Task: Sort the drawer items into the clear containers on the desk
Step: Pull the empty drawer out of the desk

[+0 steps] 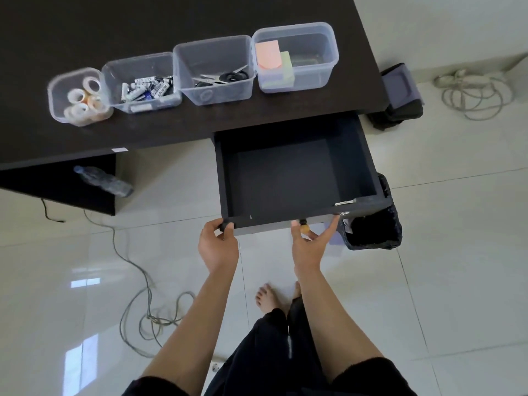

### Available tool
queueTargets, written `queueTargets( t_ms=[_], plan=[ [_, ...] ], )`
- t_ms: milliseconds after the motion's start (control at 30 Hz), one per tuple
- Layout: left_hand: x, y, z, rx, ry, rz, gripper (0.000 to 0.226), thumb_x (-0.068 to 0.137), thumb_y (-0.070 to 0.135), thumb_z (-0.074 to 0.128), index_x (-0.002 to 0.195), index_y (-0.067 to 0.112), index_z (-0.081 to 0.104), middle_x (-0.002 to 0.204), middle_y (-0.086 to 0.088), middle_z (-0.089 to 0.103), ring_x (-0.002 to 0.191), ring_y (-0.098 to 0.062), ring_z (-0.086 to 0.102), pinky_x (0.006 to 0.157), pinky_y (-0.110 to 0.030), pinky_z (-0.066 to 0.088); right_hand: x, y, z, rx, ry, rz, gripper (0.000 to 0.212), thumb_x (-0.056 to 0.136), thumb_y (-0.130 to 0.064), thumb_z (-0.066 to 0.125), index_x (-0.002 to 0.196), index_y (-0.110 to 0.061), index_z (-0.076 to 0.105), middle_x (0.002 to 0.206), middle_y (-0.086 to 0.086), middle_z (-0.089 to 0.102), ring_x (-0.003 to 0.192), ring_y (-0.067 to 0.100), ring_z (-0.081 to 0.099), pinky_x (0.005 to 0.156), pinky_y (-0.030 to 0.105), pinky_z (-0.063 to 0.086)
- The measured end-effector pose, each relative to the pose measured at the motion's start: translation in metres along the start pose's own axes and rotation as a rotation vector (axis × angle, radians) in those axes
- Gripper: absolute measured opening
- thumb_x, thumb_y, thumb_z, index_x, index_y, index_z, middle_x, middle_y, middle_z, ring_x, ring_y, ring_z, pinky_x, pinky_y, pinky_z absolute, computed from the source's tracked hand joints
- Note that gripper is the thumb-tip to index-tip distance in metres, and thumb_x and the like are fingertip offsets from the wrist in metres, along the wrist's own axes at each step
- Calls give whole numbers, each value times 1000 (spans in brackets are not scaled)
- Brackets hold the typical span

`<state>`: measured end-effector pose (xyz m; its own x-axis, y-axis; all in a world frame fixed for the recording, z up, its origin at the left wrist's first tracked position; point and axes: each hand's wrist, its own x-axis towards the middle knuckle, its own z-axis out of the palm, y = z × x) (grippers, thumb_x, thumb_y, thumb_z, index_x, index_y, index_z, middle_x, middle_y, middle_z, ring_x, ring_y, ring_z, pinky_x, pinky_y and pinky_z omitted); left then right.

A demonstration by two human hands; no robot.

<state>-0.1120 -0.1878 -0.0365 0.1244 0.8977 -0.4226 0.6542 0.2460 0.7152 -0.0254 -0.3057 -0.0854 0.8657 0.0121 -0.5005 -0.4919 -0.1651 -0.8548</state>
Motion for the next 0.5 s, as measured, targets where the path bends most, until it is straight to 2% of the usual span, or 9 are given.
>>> queueTargets(
  t_ms=[67,100,233,333,400,433,500],
  plan=[
    [2,0,-2,-3,-11,-15,22,89,21,63,110,14,61,98,5,64,72,-4,57,73,-24,47,0,0,1,-32,-4,-24,97,83,-26,72,144,-48,0,156,-7,18,109,15,55,64,12,48],
    [3,0,-2,-5,-21,-17,23,88,22,65,109,15,61,98,3,66,74,-7,60,73,-24,50,2,2,2,-62,-2,-43,98,83,-27,72,145,-47,-1,156,-7,18,108,16,55,66,13,48],
    [7,2,5,-16,-64,-2,35,83,20,72,115,15,59,107,3,64,87,-12,64,68,-14,46,20,2,7,-90,2,-108,102,82,-27,73,148,-38,-3,146,-3,33,99,23,59,80,36,57],
    [27,16,18,-10,-57,13,45,81,17,74,122,15,57,118,2,61,103,-16,62,81,-22,48,40,-8,27,-65,-16,-79,105,75,-43,74,144,-48,-5,143,14,41,104,27,60,89,37,55],
    [48,33,29,-5,-33,13,48,81,17,74,125,16,55,120,1,60,105,-17,61,84,-24,48,60,-13,45,-56,-18,-38,104,71,-51,73,138,-59,-6,120,22,55,97,34,61,82,31,54],
    [59,43,34,-3,-18,10,48,81,18,74,126,16,55,120,1,60,105,-16,61,85,-24,48,72,-17,55,-64,-8,-26,104,71,-52,72,136,-63,-8,109,22,58,94,35,60,79,28,52],
    [79,65,45,2,14,3,50,82,20,74,128,17,53,120,1,61,105,-16,60,86,-25,48,92,-33,74,-68,-20,-11,104,74,-49,72,136,-62,-11,99,12,59,89,32,62,75,26,50]
  ],
)
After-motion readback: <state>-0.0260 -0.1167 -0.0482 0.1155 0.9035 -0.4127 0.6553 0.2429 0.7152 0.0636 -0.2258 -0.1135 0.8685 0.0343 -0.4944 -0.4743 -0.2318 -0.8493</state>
